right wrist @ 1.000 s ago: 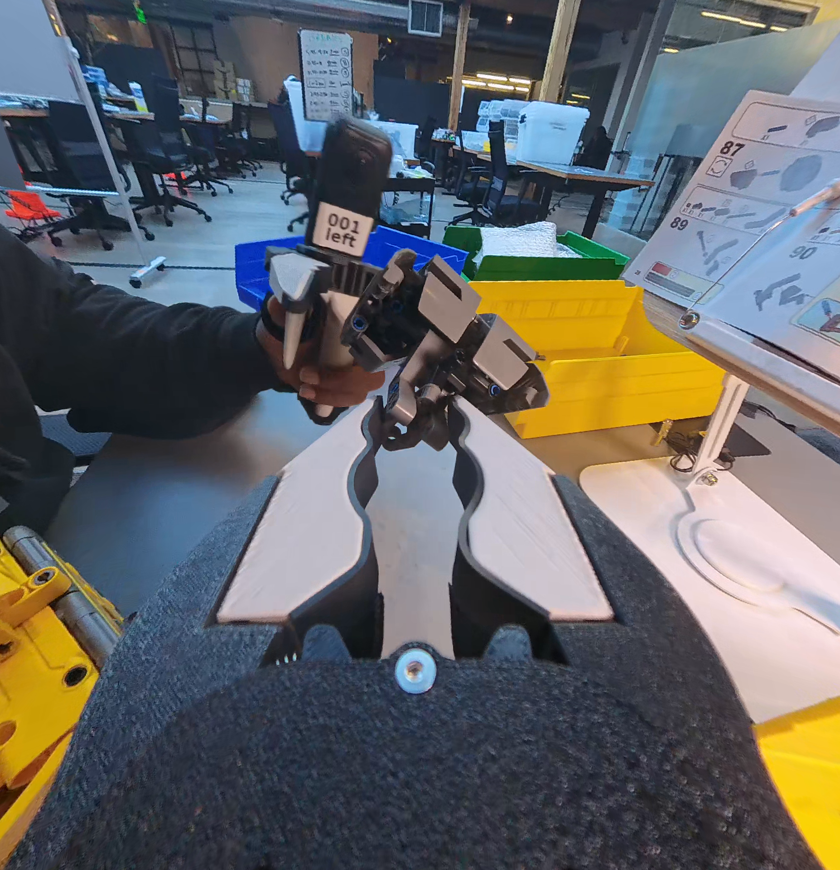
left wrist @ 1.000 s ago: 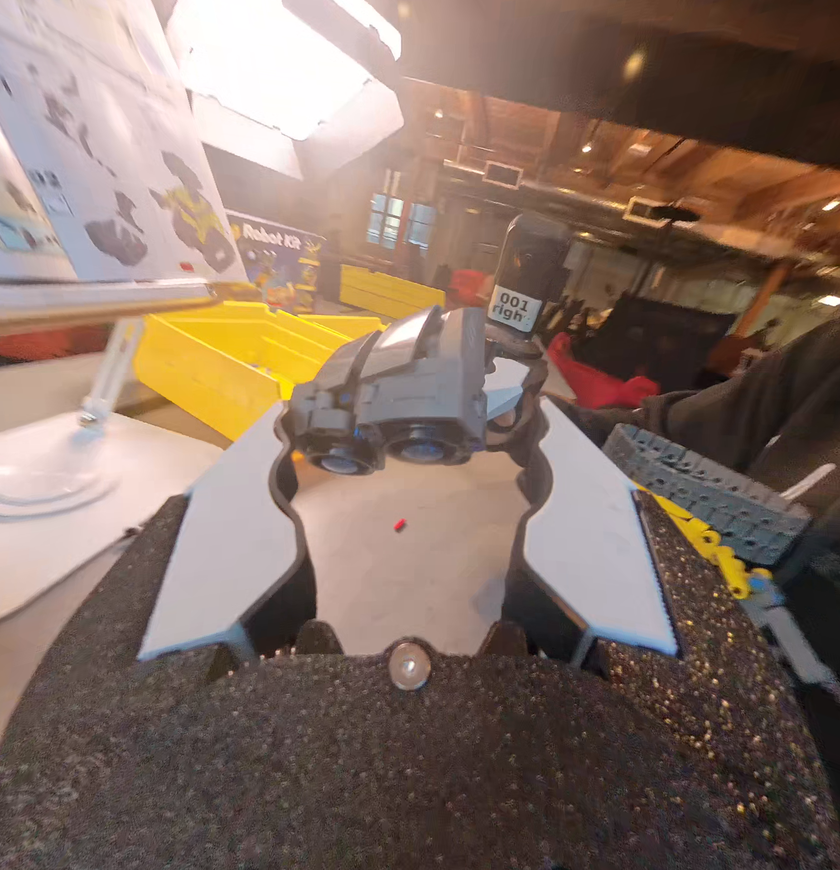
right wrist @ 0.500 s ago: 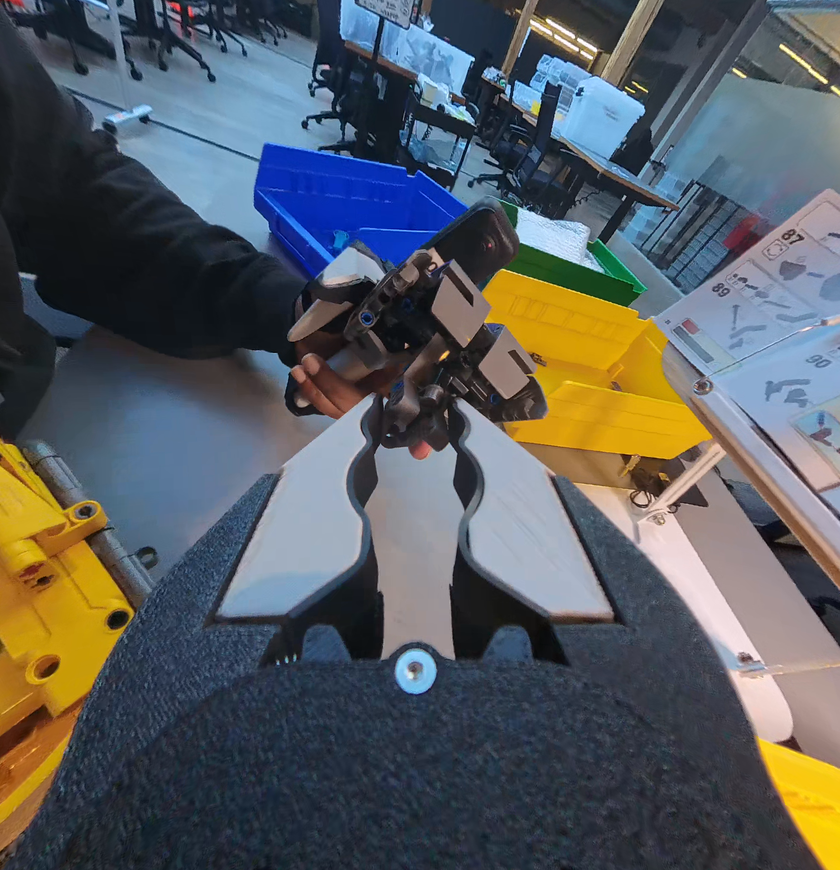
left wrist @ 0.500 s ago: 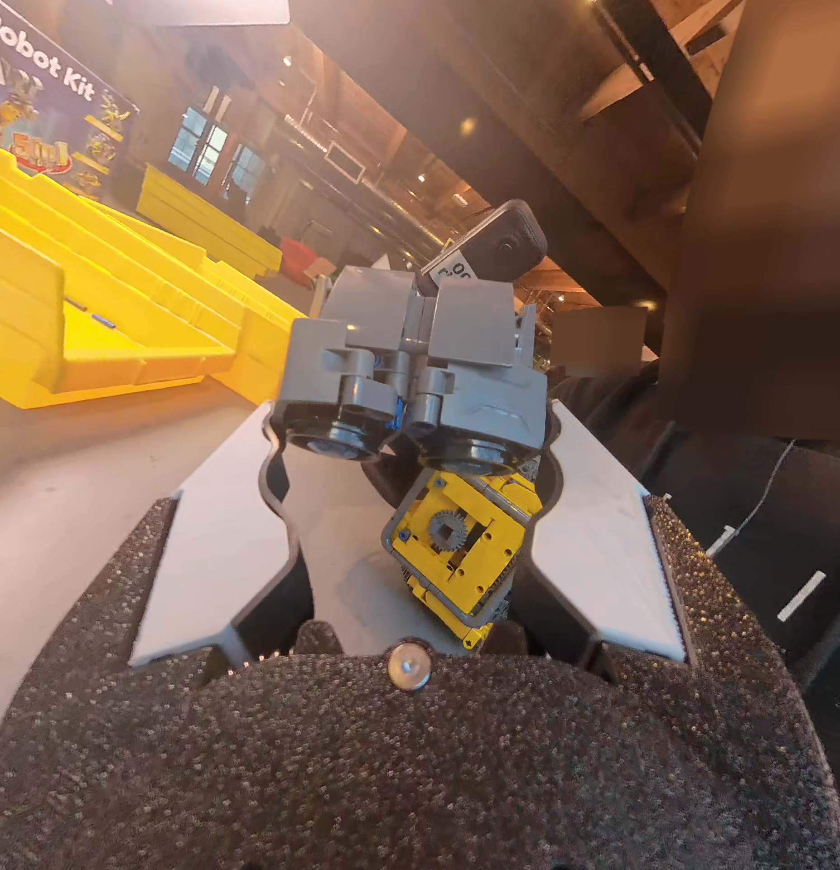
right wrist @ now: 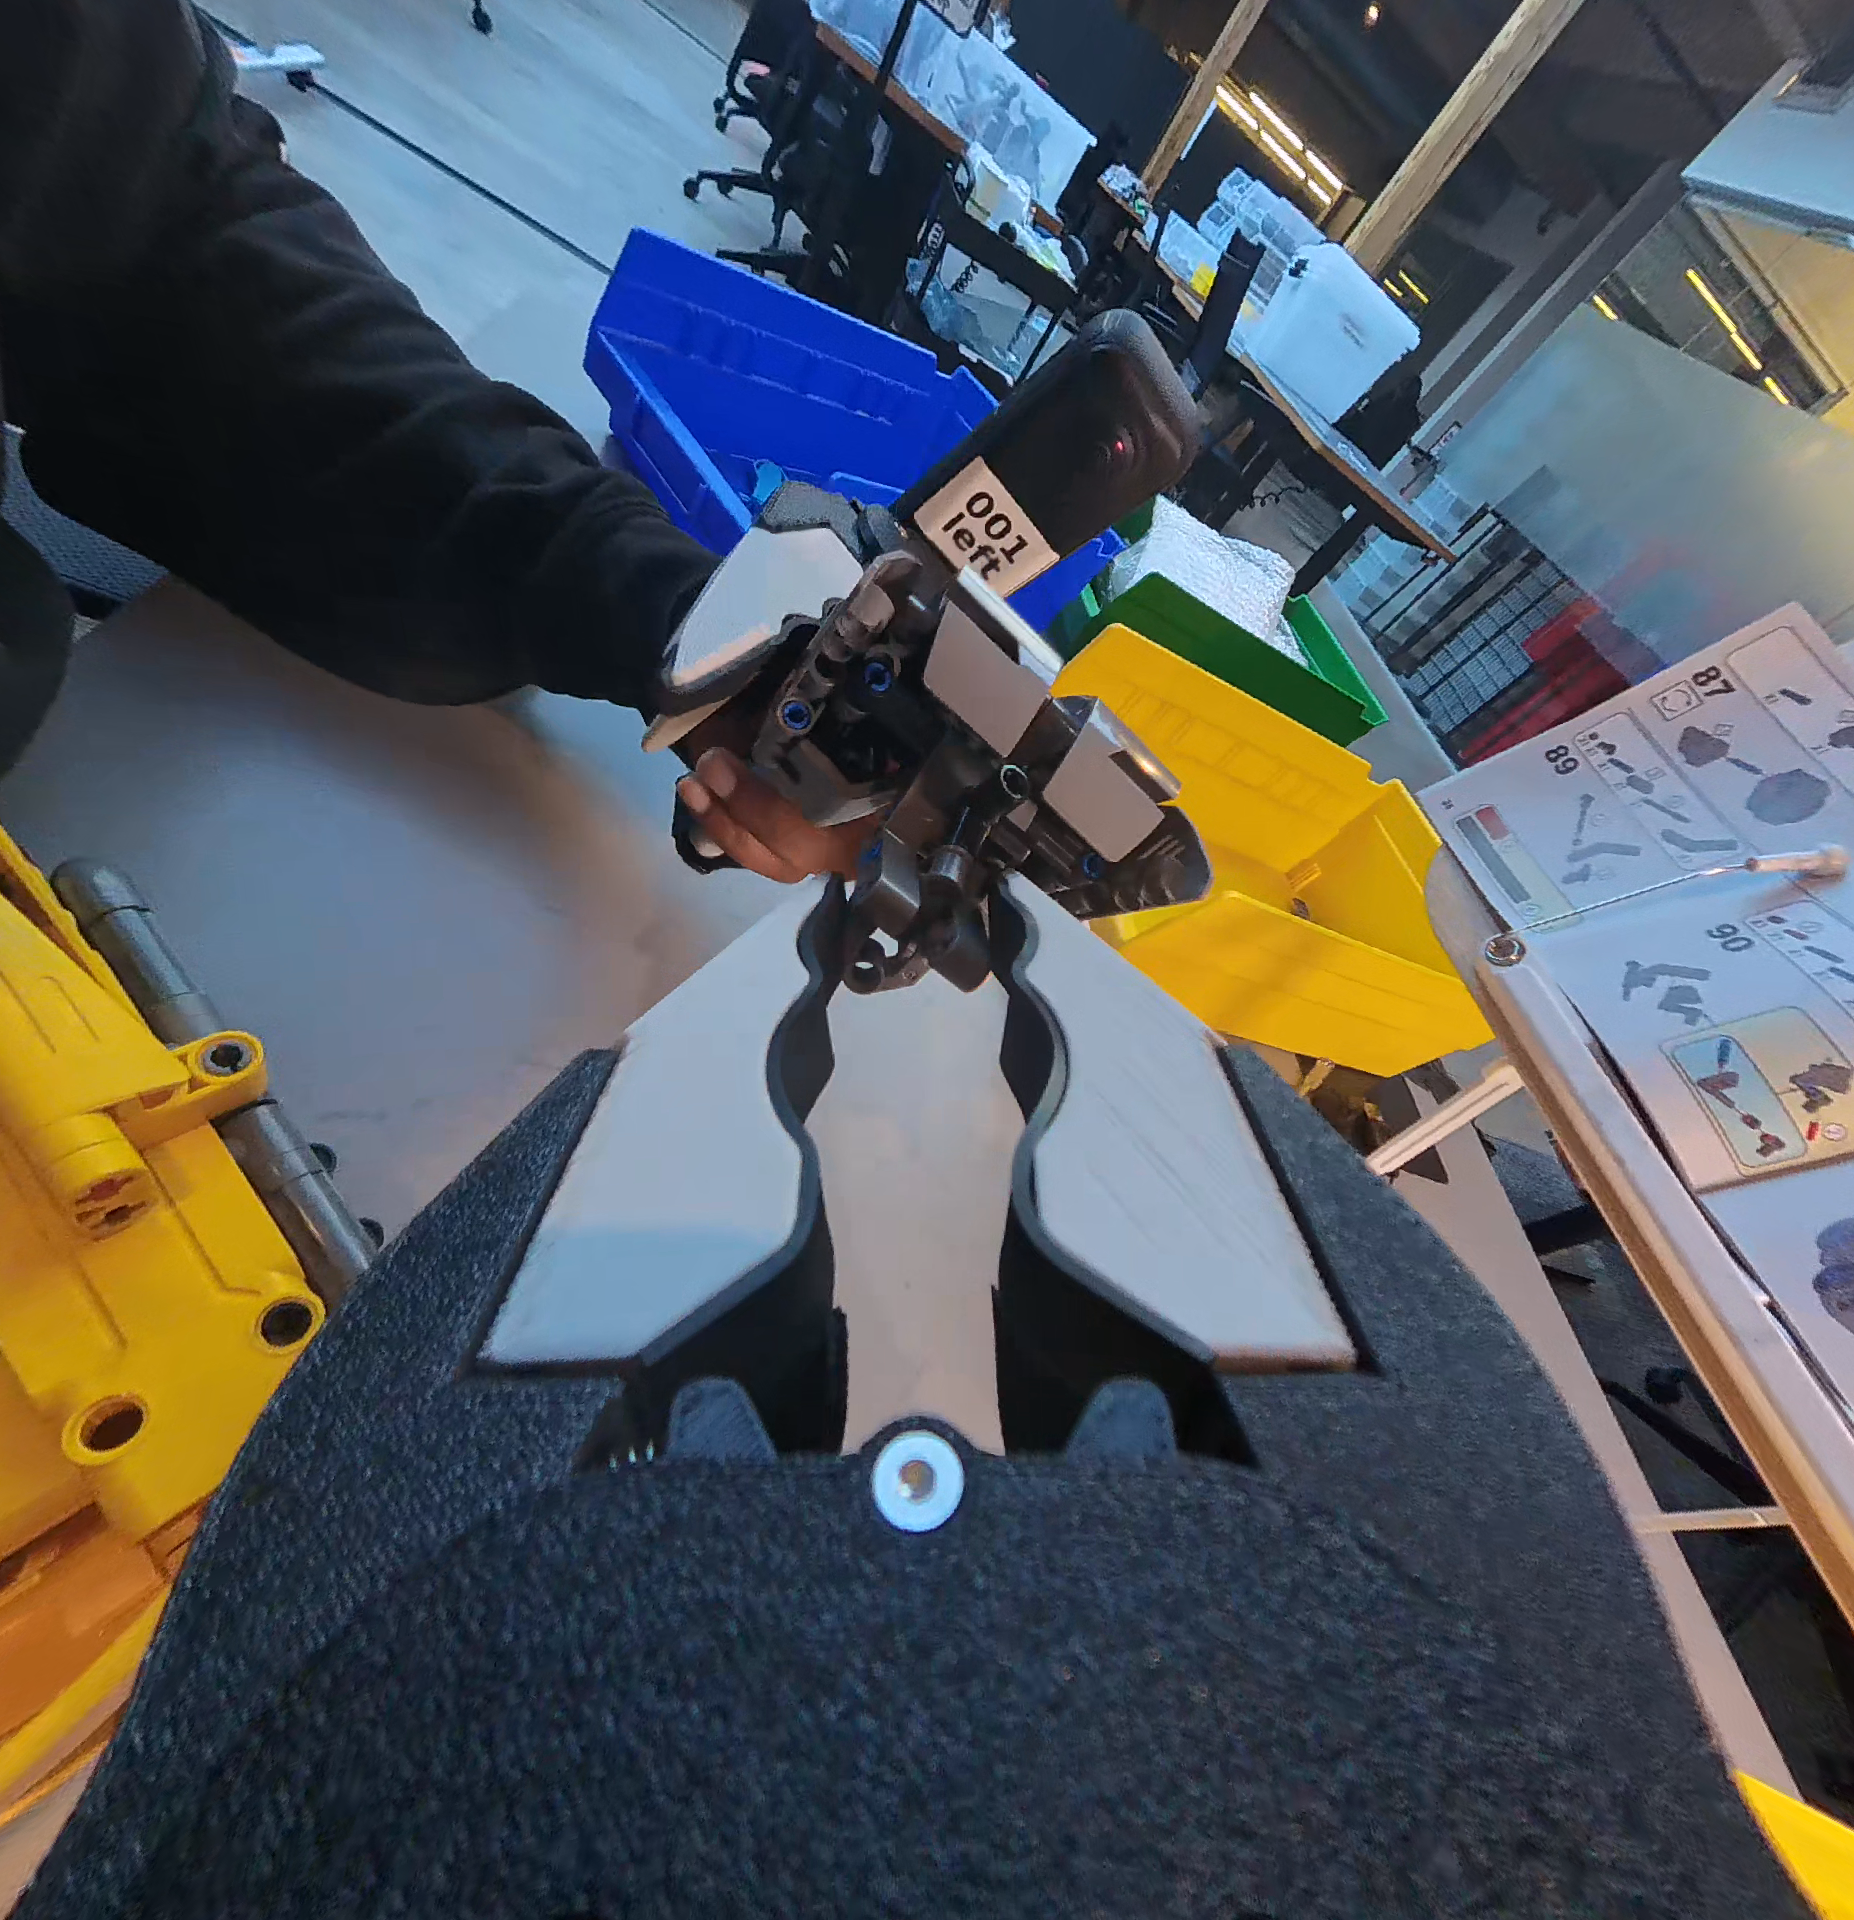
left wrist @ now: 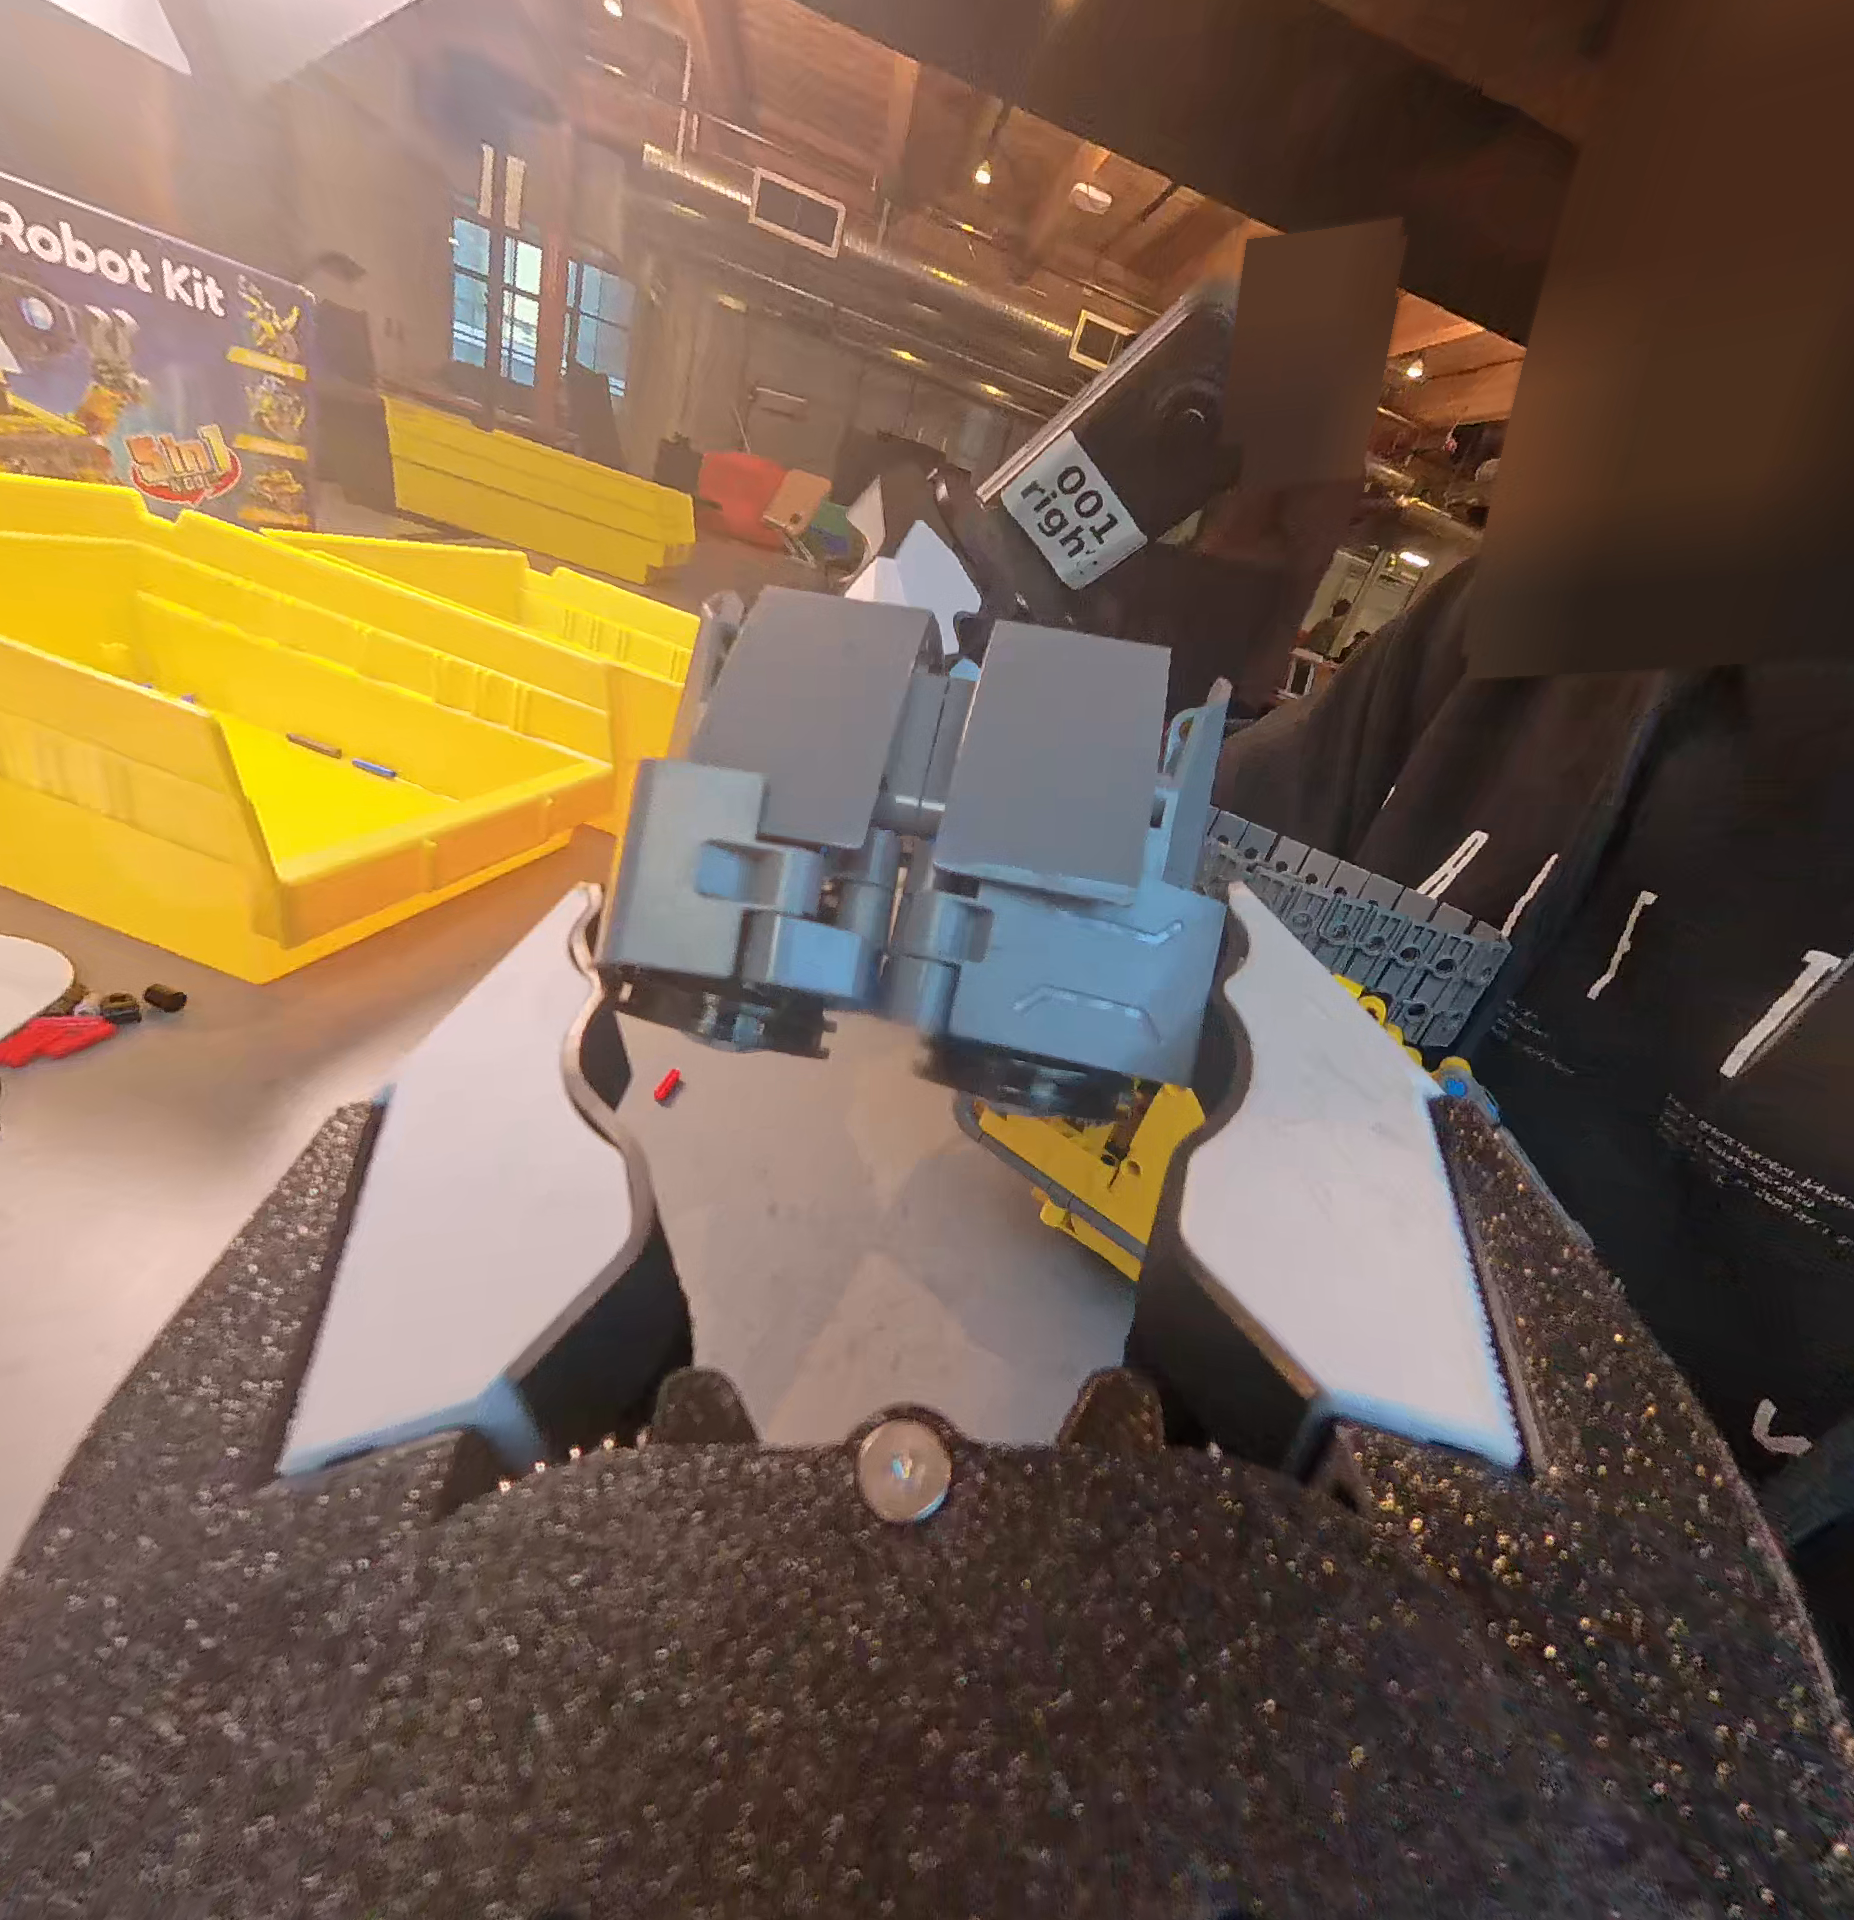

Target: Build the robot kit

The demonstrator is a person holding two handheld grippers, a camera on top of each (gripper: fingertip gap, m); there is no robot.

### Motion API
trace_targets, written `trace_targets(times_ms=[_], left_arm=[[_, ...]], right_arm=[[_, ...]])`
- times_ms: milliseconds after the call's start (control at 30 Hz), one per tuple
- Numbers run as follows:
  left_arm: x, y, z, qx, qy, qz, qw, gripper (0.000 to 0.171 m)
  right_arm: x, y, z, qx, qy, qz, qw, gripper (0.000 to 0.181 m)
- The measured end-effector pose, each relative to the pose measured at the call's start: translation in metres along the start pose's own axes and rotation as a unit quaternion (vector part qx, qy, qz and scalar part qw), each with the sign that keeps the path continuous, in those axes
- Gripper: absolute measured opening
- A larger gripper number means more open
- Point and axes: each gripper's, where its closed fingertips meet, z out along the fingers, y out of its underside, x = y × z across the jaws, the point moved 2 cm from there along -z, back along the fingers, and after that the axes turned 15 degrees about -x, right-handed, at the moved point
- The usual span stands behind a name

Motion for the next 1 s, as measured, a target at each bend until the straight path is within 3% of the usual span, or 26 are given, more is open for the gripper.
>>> trace_targets(times_ms=[133,267,333,567,667,833,1000], left_arm=[[-0.004,0.002,-0.003,0.0,-0.03,0.024,0.999,0.108],[-0.007,0.003,-0.003,-0.018,-0.08,0.07,0.994,0.107],[-0.006,0.003,-0.002,-0.028,-0.103,0.101,0.989,0.107],[-0.002,0.003,0.004,-0.058,-0.156,0.171,0.971,0.106],[-0.007,0.003,0.003,-0.053,-0.155,0.143,0.976,0.106],[-0.021,0.007,0.006,-0.017,-0.129,0.034,0.991,0.106],[-0.031,0.011,0.01,0.012,-0.091,-0.064,0.994,0.106]], right_arm=[[0.0,0.002,0.002,0.015,-0.03,0.054,0.998,0.028],[0.005,-0.007,-0.01,0.089,-0.124,0.179,0.972,0.033],[0.009,-0.004,-0.008,0.088,-0.14,0.218,0.962,0.033],[0.006,-0.001,-0.004,0.09,-0.155,0.235,0.955,0.018],[0.011,0.001,-0.001,0.088,-0.108,0.204,0.969,0.016],[0.021,0.013,0.003,0.053,-0.019,0.148,0.987,0.015],[0.026,0.024,0.006,0.041,0.019,0.131,0.99,0.014]])
